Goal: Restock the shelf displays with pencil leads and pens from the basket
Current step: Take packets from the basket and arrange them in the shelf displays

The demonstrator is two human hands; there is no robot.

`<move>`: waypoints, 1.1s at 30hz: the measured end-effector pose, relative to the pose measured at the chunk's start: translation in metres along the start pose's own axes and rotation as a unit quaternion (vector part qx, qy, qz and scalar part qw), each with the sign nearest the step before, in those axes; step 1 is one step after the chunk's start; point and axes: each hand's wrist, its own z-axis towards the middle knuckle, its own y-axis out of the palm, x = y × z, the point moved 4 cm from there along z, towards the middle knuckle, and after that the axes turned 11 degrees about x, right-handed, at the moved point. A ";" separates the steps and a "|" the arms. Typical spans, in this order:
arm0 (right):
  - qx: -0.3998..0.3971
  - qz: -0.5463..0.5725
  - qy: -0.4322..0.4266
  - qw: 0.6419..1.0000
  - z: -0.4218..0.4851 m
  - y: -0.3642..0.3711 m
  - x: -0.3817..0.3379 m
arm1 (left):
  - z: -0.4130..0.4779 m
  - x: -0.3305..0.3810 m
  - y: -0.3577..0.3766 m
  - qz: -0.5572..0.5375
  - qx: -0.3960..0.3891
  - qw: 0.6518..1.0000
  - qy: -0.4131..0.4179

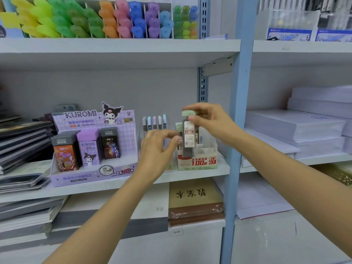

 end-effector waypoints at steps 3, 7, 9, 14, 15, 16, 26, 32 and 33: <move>0.110 0.040 0.021 0.993 0.004 -0.027 0.002 | -0.009 0.001 0.001 0.100 0.012 0.992 0.077; 0.158 0.061 0.040 0.985 0.001 -0.038 0.005 | -0.022 0.004 0.009 0.134 0.015 0.984 0.117; 0.132 0.092 0.036 0.986 -0.005 -0.034 0.006 | -0.021 0.006 0.007 0.092 0.048 0.993 0.057; 0.153 -0.006 -0.024 0.988 -0.006 -0.033 0.006 | -0.020 0.011 0.012 0.129 0.013 0.988 0.081; 0.167 -0.032 -0.035 0.985 -0.004 -0.035 0.006 | -0.023 0.010 0.014 0.153 -0.007 0.983 0.103; 0.176 -0.054 -0.042 0.982 -0.001 -0.037 0.007 | -0.026 0.007 0.016 0.180 -0.031 0.975 0.123; 0.072 -0.194 -0.024 0.978 0.011 -0.012 0.036 | -0.040 -0.008 0.025 0.282 -0.097 0.933 0.200; 0.045 -0.189 -0.006 0.981 0.013 -0.005 0.049 | -0.041 -0.011 0.024 0.288 -0.110 0.926 0.216; 0.056 -0.201 -0.014 0.978 0.014 -0.003 0.052 | -0.041 -0.012 0.023 0.290 -0.110 0.925 0.218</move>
